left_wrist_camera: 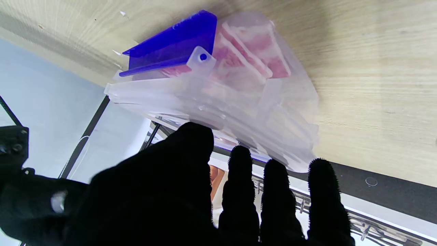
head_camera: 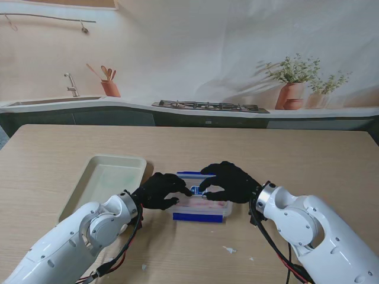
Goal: Separate the bacon slices onto the tray
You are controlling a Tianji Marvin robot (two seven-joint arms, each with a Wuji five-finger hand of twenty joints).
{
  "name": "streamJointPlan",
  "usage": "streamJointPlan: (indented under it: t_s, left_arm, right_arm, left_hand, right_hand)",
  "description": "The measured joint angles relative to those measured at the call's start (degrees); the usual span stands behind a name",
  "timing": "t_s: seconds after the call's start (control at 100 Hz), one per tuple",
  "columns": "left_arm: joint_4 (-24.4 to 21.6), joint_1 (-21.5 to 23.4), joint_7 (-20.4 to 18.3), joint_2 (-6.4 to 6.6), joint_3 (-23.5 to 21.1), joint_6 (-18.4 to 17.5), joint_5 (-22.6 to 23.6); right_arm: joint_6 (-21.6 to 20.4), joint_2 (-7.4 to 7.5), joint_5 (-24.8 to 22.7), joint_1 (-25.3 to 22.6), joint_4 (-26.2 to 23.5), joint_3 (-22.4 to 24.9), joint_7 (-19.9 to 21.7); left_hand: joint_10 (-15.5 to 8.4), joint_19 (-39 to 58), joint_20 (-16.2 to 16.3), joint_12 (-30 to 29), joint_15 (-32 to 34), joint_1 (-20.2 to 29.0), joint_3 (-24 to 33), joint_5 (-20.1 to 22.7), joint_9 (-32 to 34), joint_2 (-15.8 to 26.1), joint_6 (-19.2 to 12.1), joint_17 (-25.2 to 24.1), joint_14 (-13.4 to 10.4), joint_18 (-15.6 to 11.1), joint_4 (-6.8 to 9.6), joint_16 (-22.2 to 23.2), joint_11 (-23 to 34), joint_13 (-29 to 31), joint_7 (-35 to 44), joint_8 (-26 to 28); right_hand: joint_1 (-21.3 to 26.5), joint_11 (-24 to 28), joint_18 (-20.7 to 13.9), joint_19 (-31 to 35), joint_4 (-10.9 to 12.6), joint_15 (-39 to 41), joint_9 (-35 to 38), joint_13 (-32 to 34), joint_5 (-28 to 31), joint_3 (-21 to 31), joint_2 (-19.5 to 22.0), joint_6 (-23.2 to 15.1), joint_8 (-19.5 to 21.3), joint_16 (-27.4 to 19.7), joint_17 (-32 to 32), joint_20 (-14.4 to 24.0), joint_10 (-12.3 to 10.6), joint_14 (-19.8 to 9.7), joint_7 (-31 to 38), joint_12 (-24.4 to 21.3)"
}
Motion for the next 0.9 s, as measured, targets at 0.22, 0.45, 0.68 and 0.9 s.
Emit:
streamJointPlan:
  t_s: [0.22,0.45,0.68,0.9]
  left_arm:
    - [0.0,0.1,0.5,0.02,0.1,-0.1,0.7]
    - [-0.4,0.6,0.7,0.01,-0.3,0.0,1.6]
    - [-1.2,1.8,0.9,-0.01,-1.2,0.4,2.7]
    - [-1.5,2.2,0.9,0.00,-1.4,0.7,2.8]
  right_arm:
    - [1.9,-1.76,4.0,4.5,7.7,-4.0,-9.1]
    - [4.4,-2.74,-2.4,9.4,13.6,-8.6,-14.8]
    - [5.6,-3.50,0.3,12.8,18.0,-11.8,-13.9]
    - [6.8,-3.77,0.4,15.0,20.9,-14.0,-14.3]
  left_hand:
    - [0.0,0.0,0.0,0.0,0.0,-0.1,0.0,-0.1,0.0,0.4,0.0,0.6,0.1,0.6,0.00,0.0,0.0,0.0,0.0,-0.2]
    - [0.0,0.0,0.0,-0.1,-0.5,-0.1,0.0,-0.6,-0.5,1.2,0.0,0.6,0.2,1.5,0.00,-0.1,-0.5,0.0,-0.7,-0.6]
    - [0.0,0.0,0.0,-0.1,-1.5,-0.1,0.1,-1.6,-1.6,2.4,0.0,0.6,-0.1,1.5,0.06,-0.1,-0.5,0.0,-1.5,-0.7]
    - [0.0,0.0,0.0,-0.1,-1.6,-0.1,0.1,-1.6,-1.8,2.6,-0.3,0.6,-0.4,1.5,0.67,-0.1,-0.5,0.0,-2.0,-0.8]
  right_hand:
    - [1.4,1.7,0.6,0.3,0.0,2.5,1.8,0.0,-0.1,0.1,0.0,0.7,0.9,0.9,0.9,0.4,1.1,0.7,-0.2,0.4]
    - [1.4,2.4,0.6,0.3,0.0,2.6,1.6,0.0,0.3,0.4,0.0,0.7,1.6,1.1,0.9,0.5,1.4,0.7,-0.2,0.9]
    - [1.7,3.9,0.6,0.7,0.0,3.4,1.2,0.0,1.6,9.2,-2.3,0.7,-2.2,1.4,0.9,0.5,1.4,0.7,6.5,1.2]
    - [1.6,4.0,0.6,0.7,0.0,3.5,1.2,0.0,1.6,11.4,-2.9,0.7,-3.1,1.6,0.9,0.7,1.4,0.7,7.8,1.2]
